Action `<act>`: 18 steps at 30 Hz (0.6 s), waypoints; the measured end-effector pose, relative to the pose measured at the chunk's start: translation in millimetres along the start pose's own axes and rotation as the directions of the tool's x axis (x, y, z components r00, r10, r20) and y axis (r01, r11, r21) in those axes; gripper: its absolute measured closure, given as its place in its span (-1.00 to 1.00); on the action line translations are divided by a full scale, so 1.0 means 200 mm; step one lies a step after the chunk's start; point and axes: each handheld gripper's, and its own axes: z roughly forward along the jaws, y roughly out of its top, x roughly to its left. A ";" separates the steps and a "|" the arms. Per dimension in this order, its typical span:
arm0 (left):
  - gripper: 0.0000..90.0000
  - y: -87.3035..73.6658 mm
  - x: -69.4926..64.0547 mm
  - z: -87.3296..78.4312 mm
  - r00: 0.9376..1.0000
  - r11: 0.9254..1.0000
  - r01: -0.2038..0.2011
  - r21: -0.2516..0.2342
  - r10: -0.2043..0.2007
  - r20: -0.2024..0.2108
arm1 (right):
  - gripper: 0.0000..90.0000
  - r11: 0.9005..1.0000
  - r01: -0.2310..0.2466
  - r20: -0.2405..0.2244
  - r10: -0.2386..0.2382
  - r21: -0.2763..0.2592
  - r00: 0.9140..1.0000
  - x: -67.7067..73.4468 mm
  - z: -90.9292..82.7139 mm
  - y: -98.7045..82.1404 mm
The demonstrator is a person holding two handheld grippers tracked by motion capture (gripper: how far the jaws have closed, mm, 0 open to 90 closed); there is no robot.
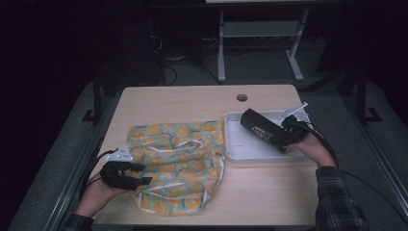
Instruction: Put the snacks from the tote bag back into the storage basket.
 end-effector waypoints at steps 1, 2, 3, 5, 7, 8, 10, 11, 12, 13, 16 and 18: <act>-0.15 0.00 0.00 0.00 1.000 1.000 0.000 0.000 0.000 0.000 | -0.09 1.000 0.004 0.002 -0.004 0.011 1.000 -0.01 0.01 -0.01; -0.15 0.00 0.00 0.00 1.000 1.000 -0.001 0.001 0.001 0.000 | -0.09 1.000 0.007 0.001 -0.007 0.021 1.000 -0.01 0.02 -0.01; -0.15 0.00 0.00 0.00 1.000 1.000 -0.001 0.002 0.001 0.001 | -0.09 1.000 0.011 0.002 -0.011 0.024 1.000 -0.01 0.02 -0.02; -0.15 -0.01 0.00 0.00 1.000 1.000 -0.006 0.008 0.006 0.003 | -0.09 1.000 0.013 0.000 -0.013 0.028 1.000 -0.02 0.03 -0.02; -0.15 -0.02 0.00 0.00 1.000 1.000 -0.001 0.007 0.001 0.004 | -0.09 0.999 0.015 0.003 -0.015 0.033 1.000 -0.02 0.04 -0.03; -0.15 -0.02 0.00 -0.01 1.000 1.000 -0.001 0.008 0.001 0.003 | -0.09 0.999 0.013 0.002 -0.013 0.038 1.000 -0.02 0.04 -0.03; -0.15 -0.02 0.00 -0.01 1.000 1.000 0.000 0.006 0.000 0.003 | -0.09 0.999 0.023 0.002 -0.023 0.045 1.000 -0.02 0.04 -0.03; -0.15 -0.02 0.00 -0.01 1.000 1.000 0.002 0.007 -0.002 0.003 | -0.09 0.998 0.023 0.001 -0.024 0.050 1.000 -0.01 0.04 -0.04; -0.15 -0.02 0.00 -0.01 1.000 1.000 0.000 0.009 0.000 0.003 | -0.09 0.998 0.025 0.000 -0.025 0.052 1.000 -0.01 0.04 -0.04; -0.15 -0.02 0.00 -0.01 1.000 1.000 0.000 0.009 0.000 0.003 | -0.09 0.998 0.025 0.000 -0.025 0.052 1.000 -0.01 0.04 -0.04; -0.15 -0.03 0.00 -0.01 1.000 1.000 -0.001 0.008 0.001 0.004 | -0.10 0.997 0.032 -0.002 -0.032 0.070 0.999 -0.01 0.05 -0.05; -0.15 -0.03 0.00 -0.01 1.000 1.000 0.001 0.008 -0.001 0.009 | -0.11 0.997 0.032 -0.003 -0.032 0.076 0.999 -0.01 0.05 -0.06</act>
